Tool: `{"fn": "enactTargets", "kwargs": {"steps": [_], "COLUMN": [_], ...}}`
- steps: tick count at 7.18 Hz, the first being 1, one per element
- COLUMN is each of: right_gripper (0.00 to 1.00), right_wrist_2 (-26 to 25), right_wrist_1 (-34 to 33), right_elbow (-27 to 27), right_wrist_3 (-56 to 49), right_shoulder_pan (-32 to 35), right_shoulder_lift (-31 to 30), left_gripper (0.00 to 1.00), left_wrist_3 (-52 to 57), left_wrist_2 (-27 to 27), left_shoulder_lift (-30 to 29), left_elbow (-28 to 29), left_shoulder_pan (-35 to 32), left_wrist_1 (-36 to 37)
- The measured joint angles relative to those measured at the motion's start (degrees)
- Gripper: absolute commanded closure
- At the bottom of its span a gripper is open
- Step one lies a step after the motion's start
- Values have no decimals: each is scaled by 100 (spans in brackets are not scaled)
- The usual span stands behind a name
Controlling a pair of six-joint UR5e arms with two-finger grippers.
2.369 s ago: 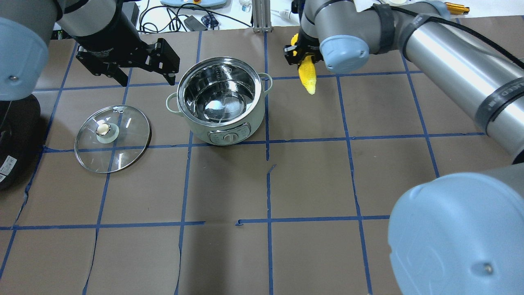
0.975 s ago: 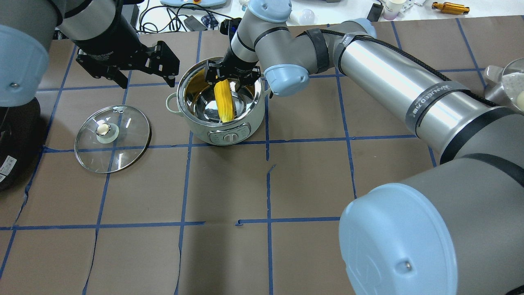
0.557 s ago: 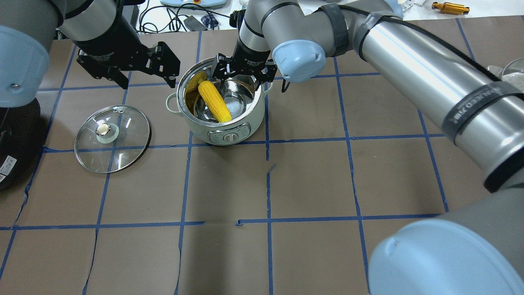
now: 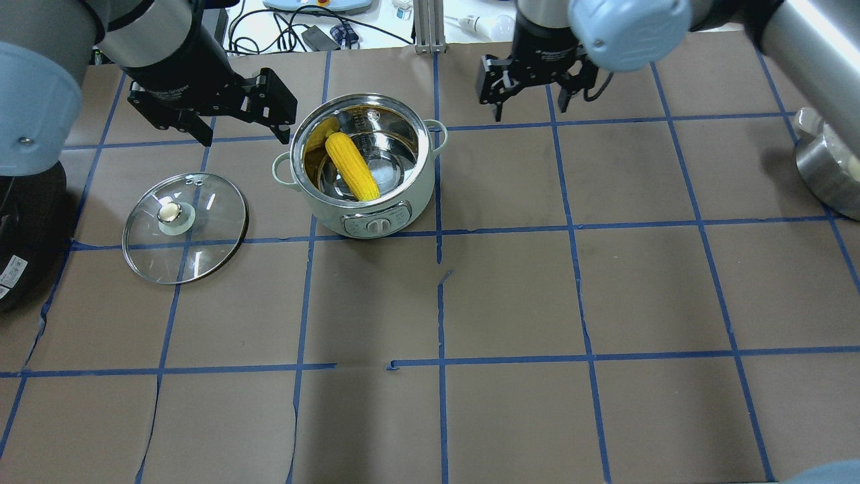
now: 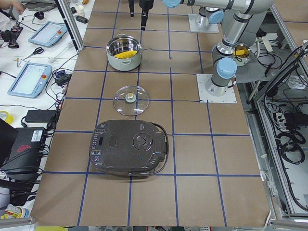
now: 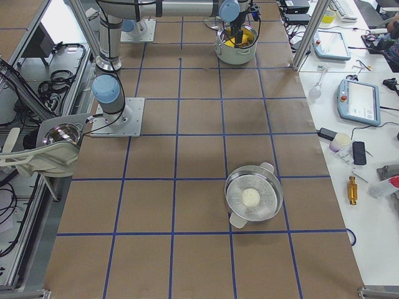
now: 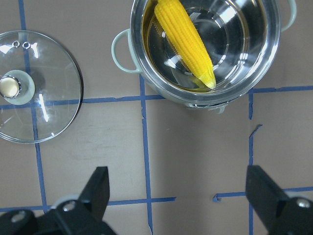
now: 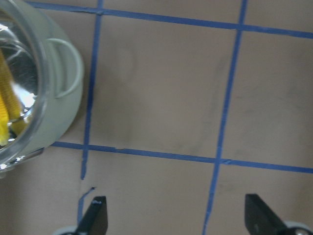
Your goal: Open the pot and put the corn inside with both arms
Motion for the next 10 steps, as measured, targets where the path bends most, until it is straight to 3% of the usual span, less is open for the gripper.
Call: {"fn": "enactTargets", "kwargs": {"steps": [2,5,10], "right_gripper": [0,0,0], "right_wrist_2": [-451,-668,-80], "right_wrist_1": [303,547,-88], "right_elbow": [110,178,502], "right_wrist_3": [-143,-168,-147], "right_shoulder_pan": [-575,-764,-540], "right_shoulder_lift": [-507,-981,-1125], "left_gripper": [0,0,0], "left_wrist_3": [9,1,-7], "left_wrist_2": [14,13,-19], "left_shoulder_lift": [3,16,26], "left_elbow": [-11,-70,-94], "left_shoulder_pan": [8,8,0], "left_wrist_1": [-9,1,10]}}
